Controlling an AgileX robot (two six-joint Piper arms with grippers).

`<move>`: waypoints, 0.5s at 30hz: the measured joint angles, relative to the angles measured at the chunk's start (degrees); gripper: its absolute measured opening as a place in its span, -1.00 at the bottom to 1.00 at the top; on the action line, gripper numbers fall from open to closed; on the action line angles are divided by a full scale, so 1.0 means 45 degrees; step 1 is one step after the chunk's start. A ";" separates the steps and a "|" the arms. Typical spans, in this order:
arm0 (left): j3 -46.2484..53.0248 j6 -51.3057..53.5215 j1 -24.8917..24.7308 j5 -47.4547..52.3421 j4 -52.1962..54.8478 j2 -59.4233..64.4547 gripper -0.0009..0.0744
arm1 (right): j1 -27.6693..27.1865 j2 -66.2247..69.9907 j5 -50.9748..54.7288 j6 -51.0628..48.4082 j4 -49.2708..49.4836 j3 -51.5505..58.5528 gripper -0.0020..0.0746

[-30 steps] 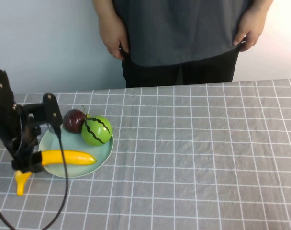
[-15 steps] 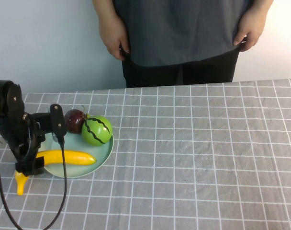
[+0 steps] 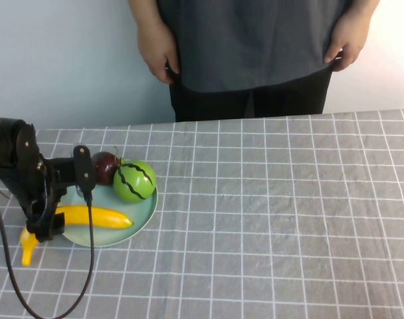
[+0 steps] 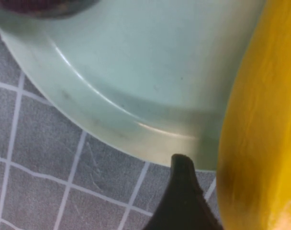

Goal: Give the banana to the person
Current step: Pick up the banana

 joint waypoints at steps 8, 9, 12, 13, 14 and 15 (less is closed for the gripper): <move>0.0000 0.0000 0.0000 -0.0066 0.0050 0.0000 -0.05 | 0.0000 0.0000 0.0000 0.0000 0.0000 0.0000 -0.96; 0.0000 0.0000 0.0000 0.0007 0.0050 0.0000 -0.12 | 0.0000 0.0000 0.0000 0.0000 0.0000 0.0000 -0.96; 0.0000 0.0000 0.0000 0.0133 0.0059 0.0000 -0.18 | 0.0000 0.0000 0.0000 0.0000 0.0000 0.0000 -0.96; 0.0000 0.0000 0.0000 0.0184 0.0079 0.0000 -0.18 | 0.0000 0.0000 0.0000 0.0000 0.0000 0.0000 -0.96; 0.0000 0.0000 0.0000 0.0212 0.0079 0.0000 -0.18 | 0.0000 0.0000 0.0000 0.0000 0.0000 0.0000 -0.96; 0.0000 0.0000 0.0000 0.0269 0.0079 0.0000 -0.18 | 0.0000 0.0000 0.0000 0.0000 0.0000 0.0000 -0.96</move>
